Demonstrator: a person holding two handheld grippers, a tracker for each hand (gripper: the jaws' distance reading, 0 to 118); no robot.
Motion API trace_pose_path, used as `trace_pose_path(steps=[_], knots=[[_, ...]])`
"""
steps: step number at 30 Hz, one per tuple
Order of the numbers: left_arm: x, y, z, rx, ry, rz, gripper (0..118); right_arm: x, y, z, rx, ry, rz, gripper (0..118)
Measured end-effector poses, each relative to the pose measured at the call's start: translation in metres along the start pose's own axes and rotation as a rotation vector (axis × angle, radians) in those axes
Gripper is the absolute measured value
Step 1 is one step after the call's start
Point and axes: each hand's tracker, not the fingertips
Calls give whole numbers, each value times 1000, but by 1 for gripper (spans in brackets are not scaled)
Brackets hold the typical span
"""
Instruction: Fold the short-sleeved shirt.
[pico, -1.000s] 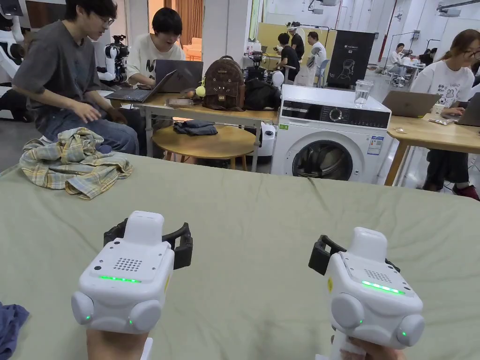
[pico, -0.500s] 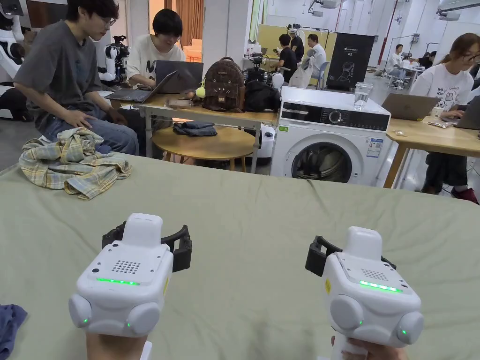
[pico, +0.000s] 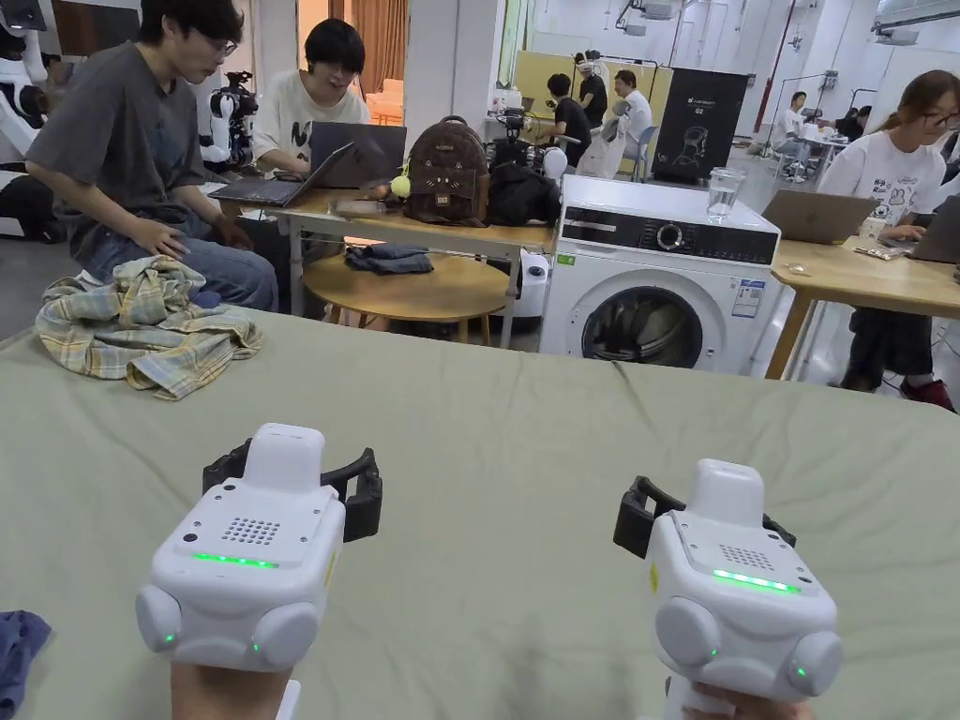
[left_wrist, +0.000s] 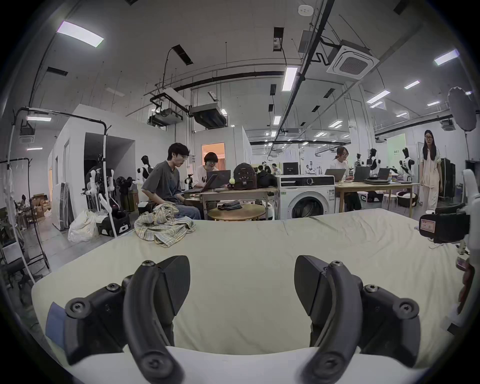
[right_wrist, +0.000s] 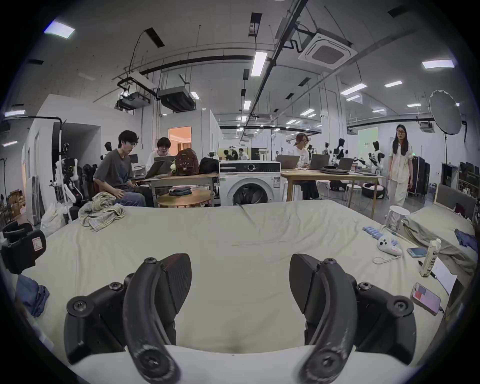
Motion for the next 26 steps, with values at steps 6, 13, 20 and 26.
trace_pose_path(steps=[6,13,20,26], knots=[[1,0,-1,-1,0,-7,84,1,-3,-4,-3,-31,14,80],[-2,-3,-6,0,14,-20,84,5,0,-11,-44,-16,-17,80],[-6,-4,-10,6,34,-19,84,3,-3,-15,-59,34,-2,80],[-3,-6,-13,0,34,-26,84,4,-8,-12,-8,7,12,80]])
